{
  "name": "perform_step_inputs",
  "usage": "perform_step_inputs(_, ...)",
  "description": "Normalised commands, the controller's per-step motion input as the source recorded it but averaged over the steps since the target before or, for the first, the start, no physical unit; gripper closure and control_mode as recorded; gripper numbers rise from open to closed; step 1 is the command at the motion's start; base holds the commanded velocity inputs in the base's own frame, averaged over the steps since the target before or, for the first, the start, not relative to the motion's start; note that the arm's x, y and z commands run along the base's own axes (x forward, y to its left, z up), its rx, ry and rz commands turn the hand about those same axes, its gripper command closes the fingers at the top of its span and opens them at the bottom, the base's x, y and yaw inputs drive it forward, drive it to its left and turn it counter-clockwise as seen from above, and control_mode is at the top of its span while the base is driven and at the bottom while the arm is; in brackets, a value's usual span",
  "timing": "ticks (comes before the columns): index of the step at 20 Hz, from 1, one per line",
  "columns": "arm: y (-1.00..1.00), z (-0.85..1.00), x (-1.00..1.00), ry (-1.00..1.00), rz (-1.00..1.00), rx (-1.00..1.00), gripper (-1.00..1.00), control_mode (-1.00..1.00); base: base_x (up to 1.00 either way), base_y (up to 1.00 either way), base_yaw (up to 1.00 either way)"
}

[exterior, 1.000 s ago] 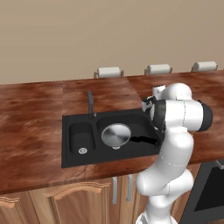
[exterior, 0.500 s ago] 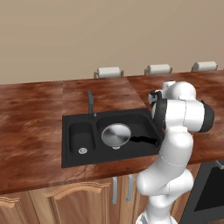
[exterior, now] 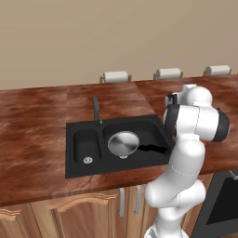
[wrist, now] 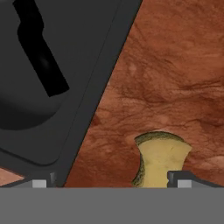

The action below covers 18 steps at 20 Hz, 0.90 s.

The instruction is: Pick the pan and sponge and place them into the sink. Then turn on the water.

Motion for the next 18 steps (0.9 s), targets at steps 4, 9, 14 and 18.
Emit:
perform_step_inputs(4,-0.21,-0.17,-0.10,-0.12,-0.08,0.02,-1.00,-1.00,0.00,0.00,0.00)
perform_step_inputs(9,-0.22,-0.13,-0.09,-0.09,-0.09,0.00,-1.00,-1.00,0.00,0.00,0.00)
perform_step_inputs(14,-0.23,-0.05,-0.07,-0.01,-0.10,0.00,-1.00,-1.00,0.00,0.00,0.00)
perform_step_inputs(18,-0.16,-0.11,-0.01,0.00,-0.09,0.00,-1.00,-1.00,0.00,0.00,0.00)
